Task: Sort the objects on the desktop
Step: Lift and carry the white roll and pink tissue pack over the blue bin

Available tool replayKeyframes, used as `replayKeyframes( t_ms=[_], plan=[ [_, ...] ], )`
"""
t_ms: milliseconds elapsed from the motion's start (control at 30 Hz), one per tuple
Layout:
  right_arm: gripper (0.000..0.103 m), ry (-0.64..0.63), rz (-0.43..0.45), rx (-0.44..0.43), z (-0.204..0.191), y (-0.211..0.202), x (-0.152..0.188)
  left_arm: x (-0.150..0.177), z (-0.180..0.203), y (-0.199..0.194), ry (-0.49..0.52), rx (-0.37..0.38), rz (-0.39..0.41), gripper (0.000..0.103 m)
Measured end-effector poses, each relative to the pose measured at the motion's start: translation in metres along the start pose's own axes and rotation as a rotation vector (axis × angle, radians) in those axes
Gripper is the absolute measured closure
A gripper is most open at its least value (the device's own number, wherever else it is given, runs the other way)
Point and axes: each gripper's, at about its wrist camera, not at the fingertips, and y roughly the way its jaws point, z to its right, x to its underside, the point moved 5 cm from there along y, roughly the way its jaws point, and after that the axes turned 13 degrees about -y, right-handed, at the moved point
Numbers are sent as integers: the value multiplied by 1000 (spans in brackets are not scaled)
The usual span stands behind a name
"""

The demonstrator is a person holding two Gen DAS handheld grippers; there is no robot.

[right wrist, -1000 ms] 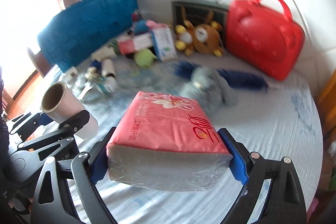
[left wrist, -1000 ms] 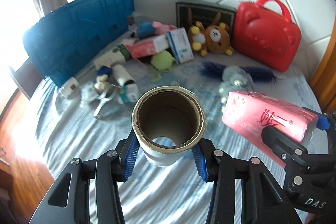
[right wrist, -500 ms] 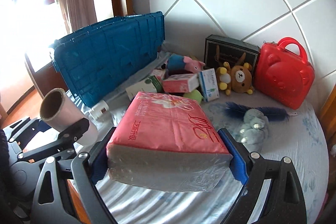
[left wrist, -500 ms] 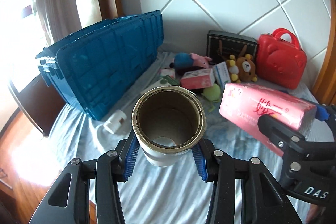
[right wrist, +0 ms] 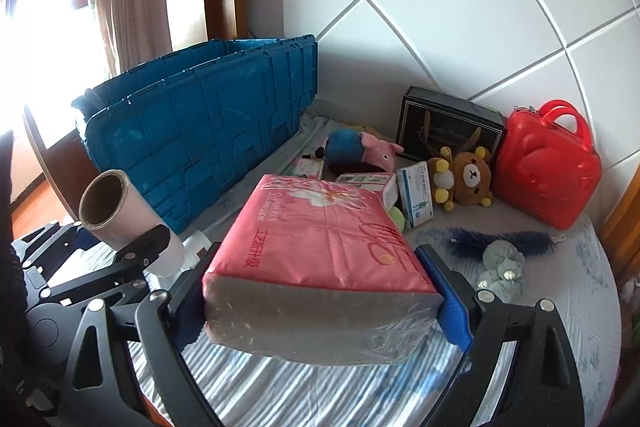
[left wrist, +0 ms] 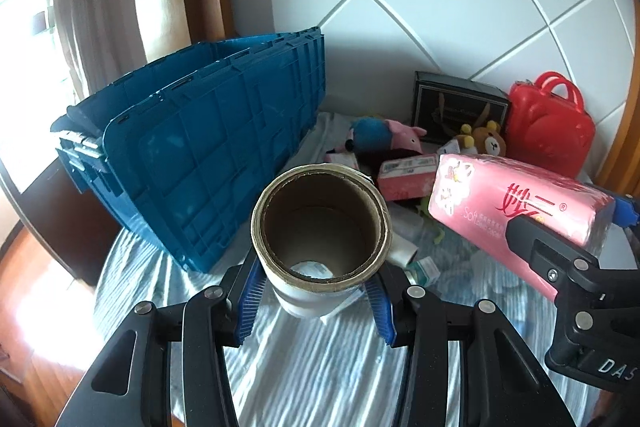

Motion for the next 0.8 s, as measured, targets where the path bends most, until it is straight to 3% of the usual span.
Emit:
replayKeyframes(
  t_ms=[233, 367, 667, 800],
  plan=[
    [10, 6, -31, 32, -5, 35, -26, -26, -11, 37, 21, 23, -37, 57],
    [10, 41, -24, 83, -10, 45, -45, -51, -20, 54, 60, 79, -30, 57],
    [10, 123, 84, 268, -68, 38, -140, -171, -89, 30, 121, 295, 135, 57],
    [10, 130, 138, 293, -111, 41, -189, -223, -133, 14, 127, 319, 231, 57]
  ],
)
